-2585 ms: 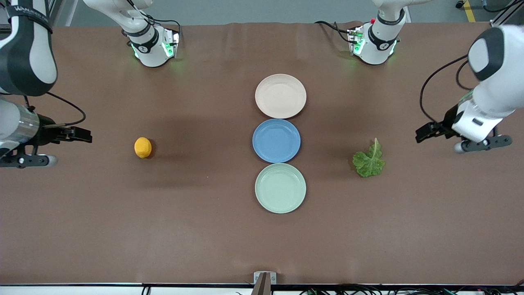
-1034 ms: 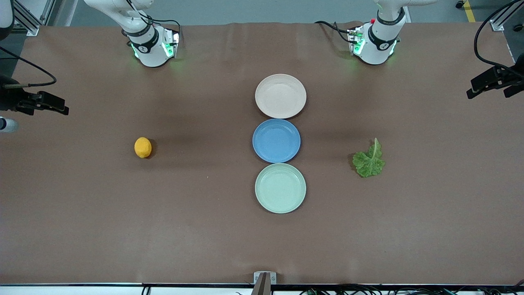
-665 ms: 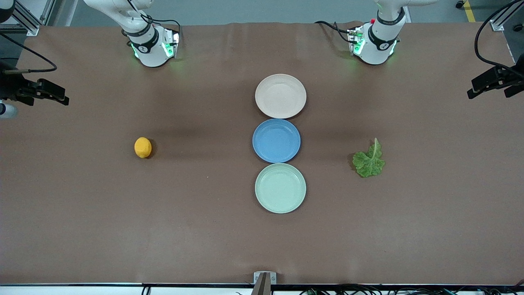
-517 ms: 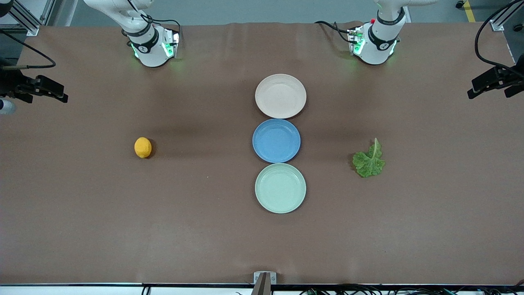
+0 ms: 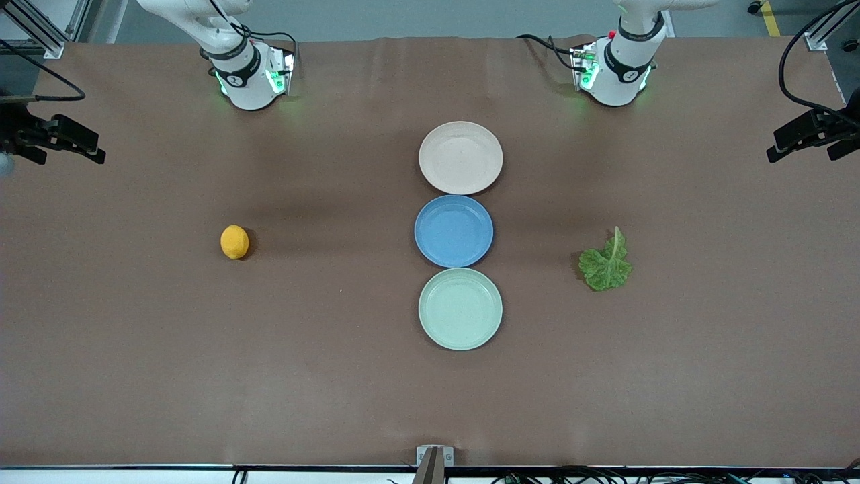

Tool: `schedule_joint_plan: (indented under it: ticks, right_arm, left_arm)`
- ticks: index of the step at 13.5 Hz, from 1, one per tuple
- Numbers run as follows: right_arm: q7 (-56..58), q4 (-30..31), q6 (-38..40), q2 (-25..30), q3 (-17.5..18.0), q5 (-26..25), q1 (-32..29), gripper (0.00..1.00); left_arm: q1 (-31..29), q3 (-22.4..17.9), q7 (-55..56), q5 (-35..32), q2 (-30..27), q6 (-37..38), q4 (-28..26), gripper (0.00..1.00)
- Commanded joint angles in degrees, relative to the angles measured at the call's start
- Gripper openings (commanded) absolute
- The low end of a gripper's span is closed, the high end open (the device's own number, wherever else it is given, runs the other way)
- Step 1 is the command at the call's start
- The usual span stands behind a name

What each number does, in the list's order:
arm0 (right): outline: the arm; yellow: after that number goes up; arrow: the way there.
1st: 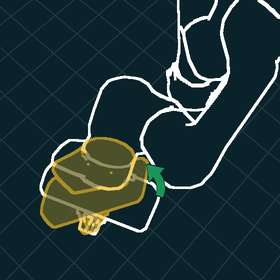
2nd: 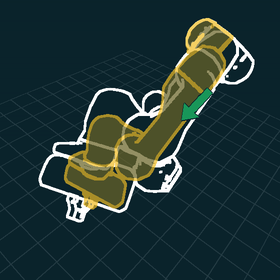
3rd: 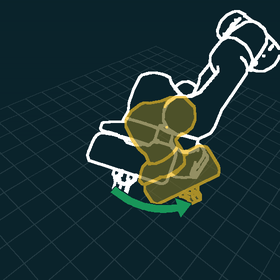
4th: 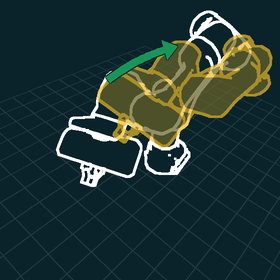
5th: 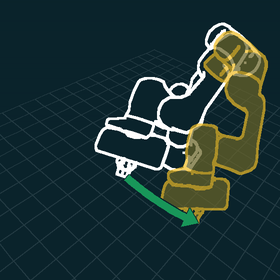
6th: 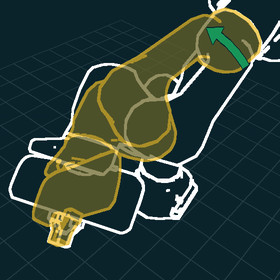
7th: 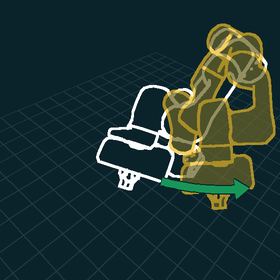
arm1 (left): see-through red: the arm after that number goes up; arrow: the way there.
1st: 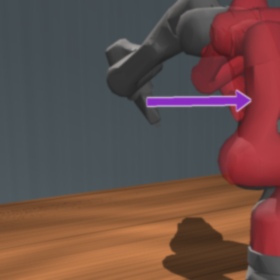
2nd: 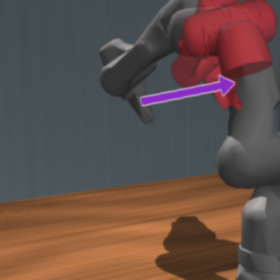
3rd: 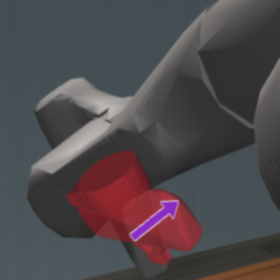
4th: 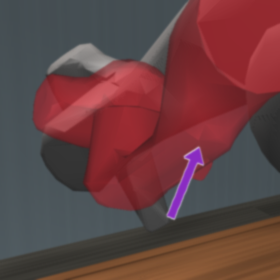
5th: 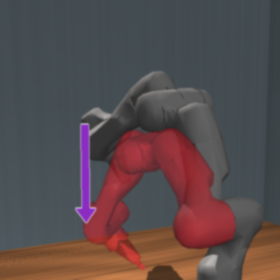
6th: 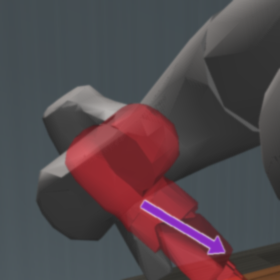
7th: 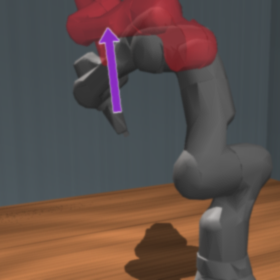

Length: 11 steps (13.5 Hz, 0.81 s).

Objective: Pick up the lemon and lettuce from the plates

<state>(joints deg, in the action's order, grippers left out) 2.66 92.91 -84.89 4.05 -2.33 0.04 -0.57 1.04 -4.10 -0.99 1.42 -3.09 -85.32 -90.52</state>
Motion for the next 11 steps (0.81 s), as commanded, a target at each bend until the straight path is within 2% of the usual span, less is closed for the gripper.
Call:
schedule_joint_plan:
  ticks: [1, 6, 11]
  right_arm:
    - [-0.02, 2.19, -2.12, 1.75, -0.31, 0.67, 0.31, 1.00]
    - [0.15, 2.18, -2.56, 1.84, -0.22, 2.33, 0.48, 1.00]
    - [0.68, 2.19, -2.29, 1.92, -0.31, 1.46, 0.39, 1.00]
  left_arm:
    - [0.45, -0.12, -0.77, -0.19, 0.19, -1.50, 0.52, 1.00]
    - [0.63, 0.32, -0.94, -1.06, 0.19, -3.71, -0.44, 1.00]
    - [0.63, 0.41, -0.94, -0.98, 0.19, -3.71, -0.44, 1.00]
